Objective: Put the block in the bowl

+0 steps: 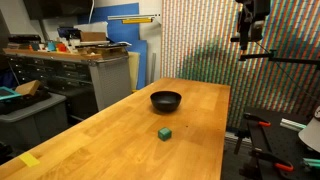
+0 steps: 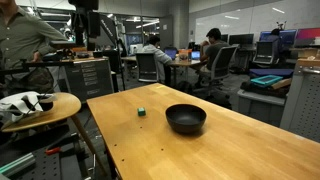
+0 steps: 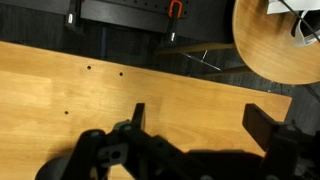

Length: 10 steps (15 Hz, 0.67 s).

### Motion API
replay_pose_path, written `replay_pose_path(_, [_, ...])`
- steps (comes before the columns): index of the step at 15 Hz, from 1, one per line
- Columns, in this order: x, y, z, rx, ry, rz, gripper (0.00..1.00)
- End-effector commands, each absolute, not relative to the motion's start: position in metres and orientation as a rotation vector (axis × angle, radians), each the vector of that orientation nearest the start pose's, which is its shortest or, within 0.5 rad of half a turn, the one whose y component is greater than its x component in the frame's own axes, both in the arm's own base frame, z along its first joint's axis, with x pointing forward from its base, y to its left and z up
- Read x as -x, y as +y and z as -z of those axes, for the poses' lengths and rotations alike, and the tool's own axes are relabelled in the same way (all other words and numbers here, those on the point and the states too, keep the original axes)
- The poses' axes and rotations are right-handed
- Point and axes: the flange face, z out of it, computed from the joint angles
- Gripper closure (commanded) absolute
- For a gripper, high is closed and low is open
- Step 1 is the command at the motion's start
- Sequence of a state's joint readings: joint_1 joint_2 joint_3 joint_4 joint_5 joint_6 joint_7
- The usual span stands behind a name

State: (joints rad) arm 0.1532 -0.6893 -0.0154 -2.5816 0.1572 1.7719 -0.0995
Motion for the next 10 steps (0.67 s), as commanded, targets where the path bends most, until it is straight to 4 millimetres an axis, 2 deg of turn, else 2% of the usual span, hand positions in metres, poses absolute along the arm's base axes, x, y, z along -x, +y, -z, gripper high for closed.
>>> replay_pose_path(1, [-0.3234, 0.0583, -0.4720, 2.962, -0.298, -0.182, 0.00])
replay_pose_path(10, [-0.3283, 0.0610, -0.4727, 2.978, -0.272, -0.171, 0.00])
